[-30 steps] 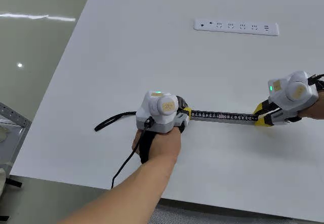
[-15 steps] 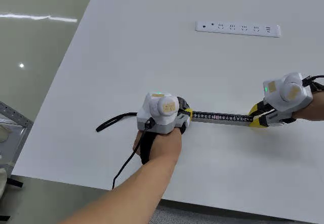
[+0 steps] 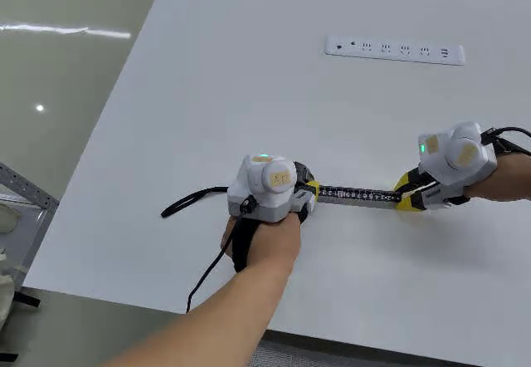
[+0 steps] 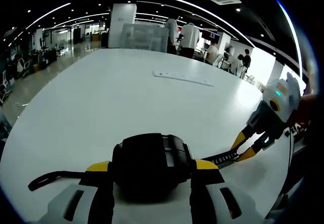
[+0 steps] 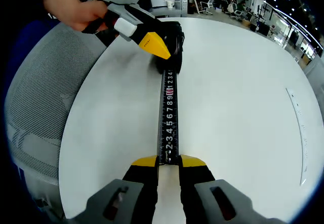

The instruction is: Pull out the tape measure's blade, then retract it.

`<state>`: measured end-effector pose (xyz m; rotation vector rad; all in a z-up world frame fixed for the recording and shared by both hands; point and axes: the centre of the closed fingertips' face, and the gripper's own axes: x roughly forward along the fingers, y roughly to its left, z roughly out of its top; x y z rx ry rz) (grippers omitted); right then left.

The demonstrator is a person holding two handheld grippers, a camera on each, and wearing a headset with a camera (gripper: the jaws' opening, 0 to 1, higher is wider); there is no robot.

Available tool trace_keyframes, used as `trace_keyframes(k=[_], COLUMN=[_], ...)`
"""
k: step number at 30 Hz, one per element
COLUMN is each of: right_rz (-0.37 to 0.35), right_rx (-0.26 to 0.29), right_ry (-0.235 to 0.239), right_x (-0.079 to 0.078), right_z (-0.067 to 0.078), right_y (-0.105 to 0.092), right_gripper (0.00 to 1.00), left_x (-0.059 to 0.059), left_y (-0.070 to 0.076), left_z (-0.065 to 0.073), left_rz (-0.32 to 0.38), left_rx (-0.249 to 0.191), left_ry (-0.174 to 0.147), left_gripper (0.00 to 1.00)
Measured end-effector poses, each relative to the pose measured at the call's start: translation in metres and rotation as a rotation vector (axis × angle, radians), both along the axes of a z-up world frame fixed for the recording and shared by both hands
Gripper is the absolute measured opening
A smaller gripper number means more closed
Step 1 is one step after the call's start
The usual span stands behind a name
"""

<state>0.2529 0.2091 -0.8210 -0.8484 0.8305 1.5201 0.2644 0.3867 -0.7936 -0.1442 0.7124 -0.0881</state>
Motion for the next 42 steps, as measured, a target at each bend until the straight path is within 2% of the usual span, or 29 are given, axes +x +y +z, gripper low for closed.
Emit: trace_keyframes(k=[9, 42], right_rz=[0.007, 0.021], right_rx=[0.027, 0.086], right_ry=[0.002, 0.015], right_x=[-0.001, -0.003], right_z=[0.000, 0.000], right_y=[0.024, 0.078], right_gripper=[0.12, 0.12], left_x=[0.000, 0.000], left_y=[0.000, 0.000], left_z=[0.000, 0.000], left_rz=[-0.006, -0.012], left_rx=[-0.002, -0.016], left_ry=[0.002, 0.008], left_gripper=[0.56, 0.56])
